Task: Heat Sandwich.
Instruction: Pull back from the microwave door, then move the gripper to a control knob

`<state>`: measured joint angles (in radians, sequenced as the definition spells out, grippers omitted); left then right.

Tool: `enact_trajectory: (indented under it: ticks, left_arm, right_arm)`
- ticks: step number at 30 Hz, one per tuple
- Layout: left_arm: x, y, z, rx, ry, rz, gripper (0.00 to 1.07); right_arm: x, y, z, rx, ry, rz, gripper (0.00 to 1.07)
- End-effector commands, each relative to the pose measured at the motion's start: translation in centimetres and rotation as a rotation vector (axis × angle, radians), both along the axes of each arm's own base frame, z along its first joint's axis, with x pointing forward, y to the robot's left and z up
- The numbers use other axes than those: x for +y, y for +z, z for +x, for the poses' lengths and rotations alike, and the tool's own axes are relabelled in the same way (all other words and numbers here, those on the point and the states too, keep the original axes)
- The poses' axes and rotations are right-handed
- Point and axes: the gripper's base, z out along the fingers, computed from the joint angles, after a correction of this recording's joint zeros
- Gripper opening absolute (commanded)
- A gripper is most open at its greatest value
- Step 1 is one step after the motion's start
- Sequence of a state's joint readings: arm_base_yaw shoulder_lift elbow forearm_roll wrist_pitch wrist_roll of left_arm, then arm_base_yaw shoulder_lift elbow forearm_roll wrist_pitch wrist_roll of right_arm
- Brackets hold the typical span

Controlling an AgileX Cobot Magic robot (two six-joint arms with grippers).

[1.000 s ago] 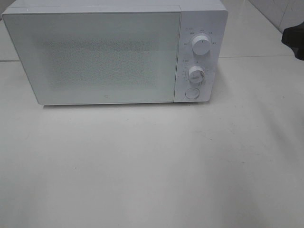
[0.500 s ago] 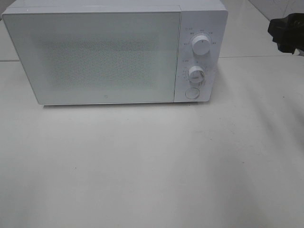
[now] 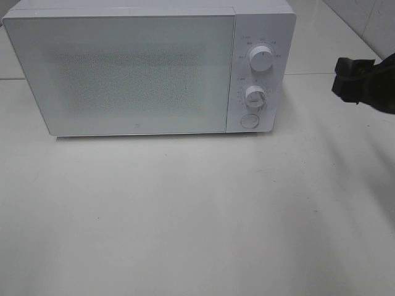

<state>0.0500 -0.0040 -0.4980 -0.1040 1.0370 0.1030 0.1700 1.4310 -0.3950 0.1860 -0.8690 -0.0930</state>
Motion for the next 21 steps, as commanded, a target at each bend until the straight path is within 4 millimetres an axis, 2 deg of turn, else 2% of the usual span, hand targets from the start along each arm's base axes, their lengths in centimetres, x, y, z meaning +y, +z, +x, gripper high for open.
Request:
enact_trajectory:
  ticks: [1, 3, 11, 15, 21]
  left_arm:
    - [0.0, -0.1, -0.4, -0.029, -0.008, -0.002, 1.04]
    - [0.0, -0.1, -0.4, -0.029, -0.008, -0.002, 1.04]
    - [0.0, -0.1, -0.4, -0.029, -0.008, -0.002, 1.04]
    - [0.0, -0.1, -0.4, -0.029, -0.008, -0.002, 1.04]
    - [0.0, -0.1, -0.4, -0.029, -0.008, -0.002, 1.04]
  right_arm:
    - [1.1, -0.6, 0.0, -0.035, -0.020, -0.044, 0.76]
    - [2.4, -1.3, -0.1, -0.040, -0.018, -0.069, 0.76]
    - [5.0, -2.5, -0.6, -0.059, -0.030, -0.055, 0.76]
    - [6.9, -3.5, -1.2, -0.051, -0.017, -0.057, 0.76]
    - [8.4, -4.8, -1.7, -0.034, -0.005, -0.079, 0.76]
